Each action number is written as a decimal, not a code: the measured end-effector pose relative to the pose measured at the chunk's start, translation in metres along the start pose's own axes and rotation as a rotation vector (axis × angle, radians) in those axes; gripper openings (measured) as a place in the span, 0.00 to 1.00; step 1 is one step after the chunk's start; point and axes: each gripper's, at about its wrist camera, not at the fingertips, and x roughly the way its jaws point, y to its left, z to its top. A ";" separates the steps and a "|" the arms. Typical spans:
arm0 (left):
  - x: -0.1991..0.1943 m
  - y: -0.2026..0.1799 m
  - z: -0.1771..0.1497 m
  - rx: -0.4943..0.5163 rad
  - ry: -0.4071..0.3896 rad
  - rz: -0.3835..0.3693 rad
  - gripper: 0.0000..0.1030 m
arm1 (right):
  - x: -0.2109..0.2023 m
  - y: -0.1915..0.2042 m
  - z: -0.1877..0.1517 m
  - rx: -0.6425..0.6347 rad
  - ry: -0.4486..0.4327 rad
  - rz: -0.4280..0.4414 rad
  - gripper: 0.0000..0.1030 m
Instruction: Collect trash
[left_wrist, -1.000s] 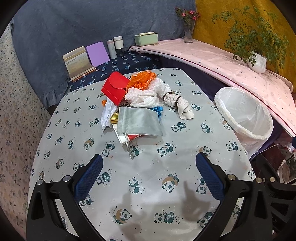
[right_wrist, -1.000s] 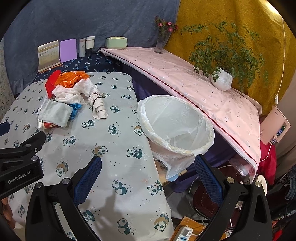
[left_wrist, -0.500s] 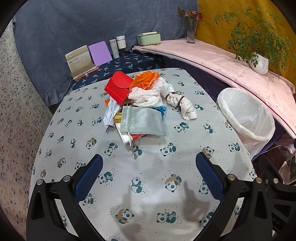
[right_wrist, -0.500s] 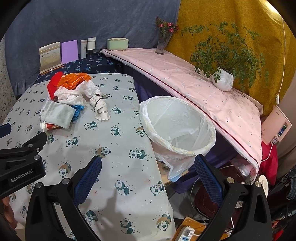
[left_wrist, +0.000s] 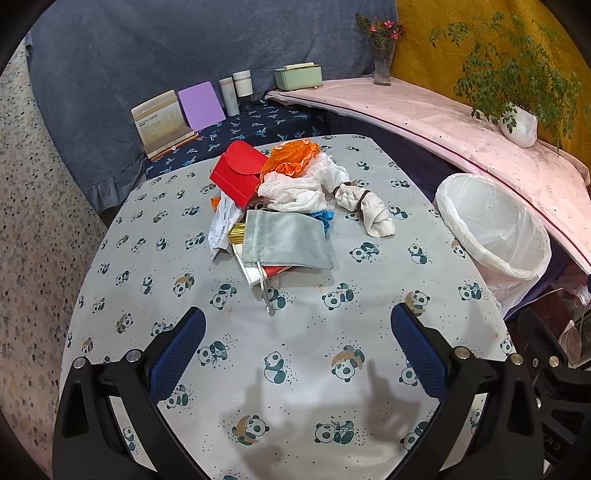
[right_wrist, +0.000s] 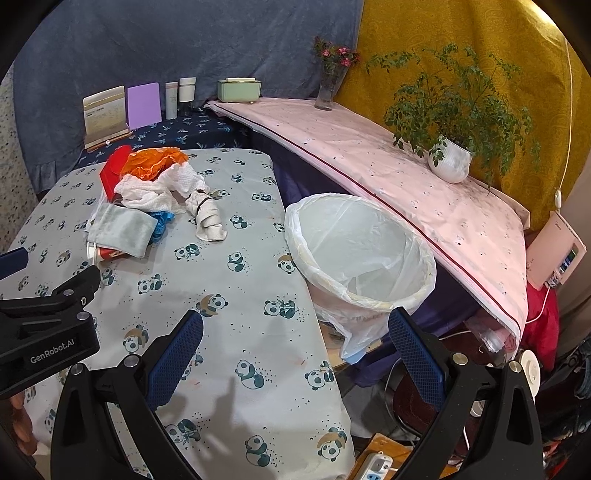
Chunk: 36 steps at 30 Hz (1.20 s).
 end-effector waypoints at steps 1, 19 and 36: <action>0.000 0.001 0.000 0.000 -0.001 0.000 0.93 | -0.001 -0.001 0.000 0.001 -0.002 0.000 0.93; -0.001 -0.003 0.000 0.005 -0.003 0.005 0.93 | 0.001 0.000 0.001 0.003 -0.003 -0.010 0.93; 0.002 -0.008 0.004 0.011 -0.005 -0.001 0.93 | 0.006 0.001 0.003 0.001 0.006 -0.016 0.93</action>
